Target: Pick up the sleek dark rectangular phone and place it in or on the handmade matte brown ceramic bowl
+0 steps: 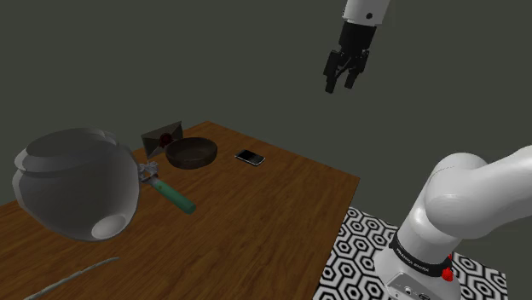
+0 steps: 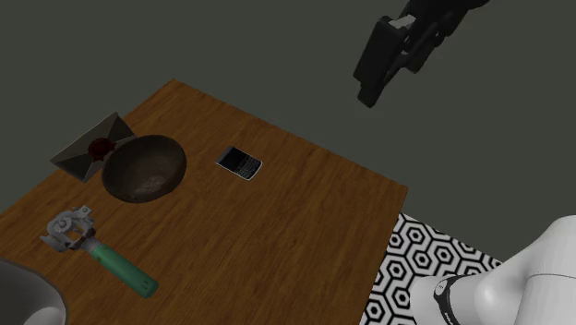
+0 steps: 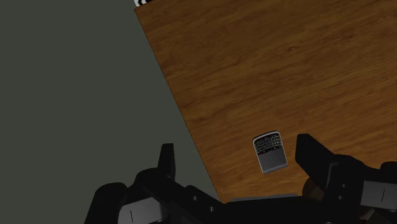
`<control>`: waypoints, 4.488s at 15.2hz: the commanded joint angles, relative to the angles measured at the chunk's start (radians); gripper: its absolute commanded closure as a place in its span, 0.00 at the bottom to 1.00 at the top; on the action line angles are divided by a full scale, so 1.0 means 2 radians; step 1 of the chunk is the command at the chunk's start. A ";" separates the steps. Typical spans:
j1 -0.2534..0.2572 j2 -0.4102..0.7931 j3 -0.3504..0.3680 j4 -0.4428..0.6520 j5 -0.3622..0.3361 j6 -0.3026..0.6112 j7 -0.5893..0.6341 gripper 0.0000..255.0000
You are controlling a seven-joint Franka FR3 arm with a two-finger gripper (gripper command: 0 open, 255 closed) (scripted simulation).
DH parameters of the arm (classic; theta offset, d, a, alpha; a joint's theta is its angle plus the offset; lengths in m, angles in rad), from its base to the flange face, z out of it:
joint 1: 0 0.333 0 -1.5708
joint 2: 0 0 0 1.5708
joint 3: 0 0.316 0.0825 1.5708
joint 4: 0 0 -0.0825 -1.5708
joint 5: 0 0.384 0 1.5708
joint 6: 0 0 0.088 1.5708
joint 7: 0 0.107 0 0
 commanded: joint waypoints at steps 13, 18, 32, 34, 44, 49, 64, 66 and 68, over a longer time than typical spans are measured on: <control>0.022 0.152 0.025 -0.035 0.021 0.169 0.026 0.00; 0.031 0.233 0.035 -0.023 0.027 0.230 0.035 0.00; 0.045 0.407 0.051 0.021 0.029 0.347 0.052 0.00; 0.045 0.415 0.051 0.017 0.029 0.360 0.052 0.00; 0.045 0.418 0.051 0.016 0.029 0.363 0.052 1.00; 0.045 0.418 0.051 0.016 0.029 0.363 0.052 1.00; 0.044 0.374 0.051 0.050 0.031 0.285 0.051 1.00; 0.044 0.368 0.051 0.057 0.031 0.272 0.051 1.00; 0.044 0.362 0.051 0.065 0.032 0.259 0.051 1.00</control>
